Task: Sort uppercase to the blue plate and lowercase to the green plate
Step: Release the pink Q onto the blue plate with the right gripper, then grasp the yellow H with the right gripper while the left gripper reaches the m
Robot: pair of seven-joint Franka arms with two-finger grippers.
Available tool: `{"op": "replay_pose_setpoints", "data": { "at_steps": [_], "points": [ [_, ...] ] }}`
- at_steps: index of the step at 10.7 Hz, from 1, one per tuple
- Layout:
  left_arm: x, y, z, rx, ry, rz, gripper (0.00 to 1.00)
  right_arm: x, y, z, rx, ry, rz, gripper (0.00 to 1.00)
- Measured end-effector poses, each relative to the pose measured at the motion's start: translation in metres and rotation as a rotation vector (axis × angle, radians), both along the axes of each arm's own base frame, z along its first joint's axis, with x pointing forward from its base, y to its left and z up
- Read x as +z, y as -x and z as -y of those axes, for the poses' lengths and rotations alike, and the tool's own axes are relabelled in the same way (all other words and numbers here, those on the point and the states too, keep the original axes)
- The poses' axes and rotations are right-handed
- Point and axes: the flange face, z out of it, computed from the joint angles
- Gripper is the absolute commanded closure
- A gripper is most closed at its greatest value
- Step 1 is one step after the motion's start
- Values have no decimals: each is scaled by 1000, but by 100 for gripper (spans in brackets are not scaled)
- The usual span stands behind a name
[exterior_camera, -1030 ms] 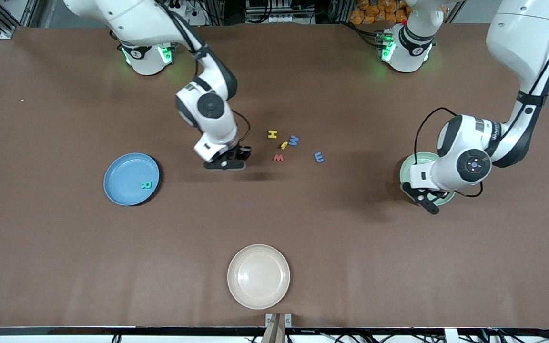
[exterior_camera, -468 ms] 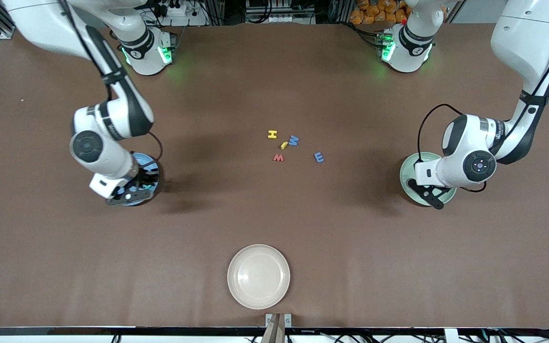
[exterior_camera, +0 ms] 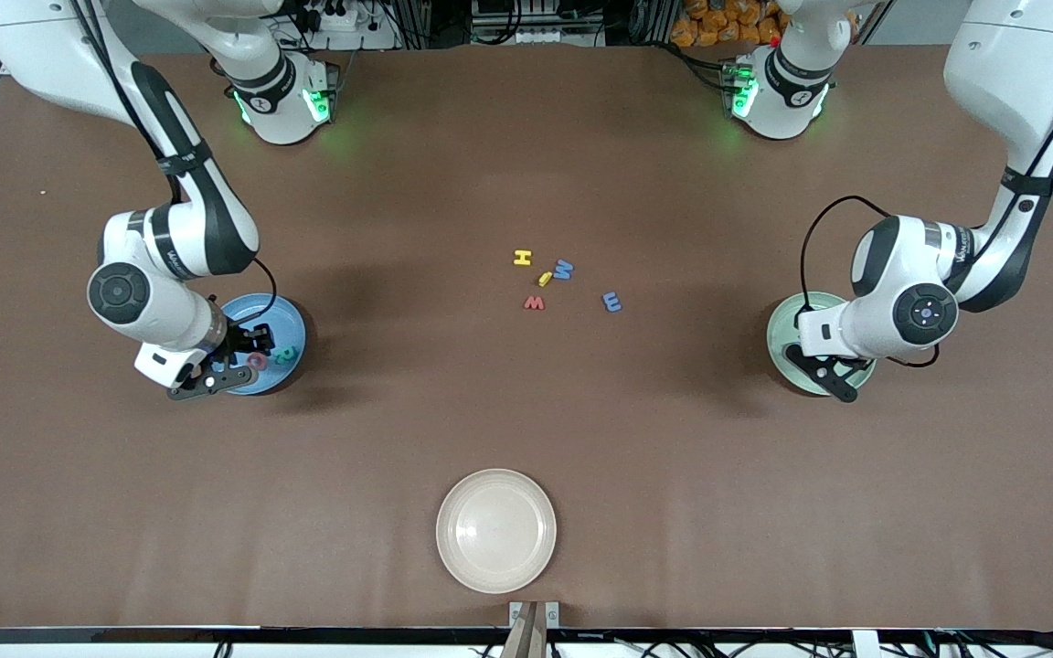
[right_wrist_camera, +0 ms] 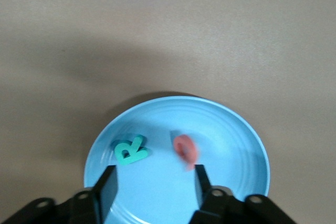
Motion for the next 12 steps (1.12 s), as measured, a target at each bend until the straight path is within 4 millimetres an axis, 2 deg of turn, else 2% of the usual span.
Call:
{"op": "replay_pose_setpoints", "data": {
  "at_steps": [2, 3, 5, 7, 9, 10, 12],
  "points": [
    [2, 2, 18, 57, -7, 8, 51, 24, -3, -24, -27, 7, -9, 0],
    [4, 5, 35, 90, -4, 5, 51, 39, -4, -50, -75, -7, -11, 0],
    [13, 15, 77, 174, 11, -1, 51, 54, 11, -132, -167, -45, -7, 0],
    [20, 23, 108, 330, 32, -14, 50, 54, 45, -225, -210, -46, 18, 0],
    [23, 32, 134, 476, 24, -25, 49, 42, 90, -307, -256, -68, 52, 0],
    [24, 36, 146, 543, 15, -31, 49, 29, 112, -339, -269, -75, 55, 0],
    [25, 45, 168, 669, 5, -52, 49, 4, 152, -387, -291, -85, 55, 0]
  ]
}}
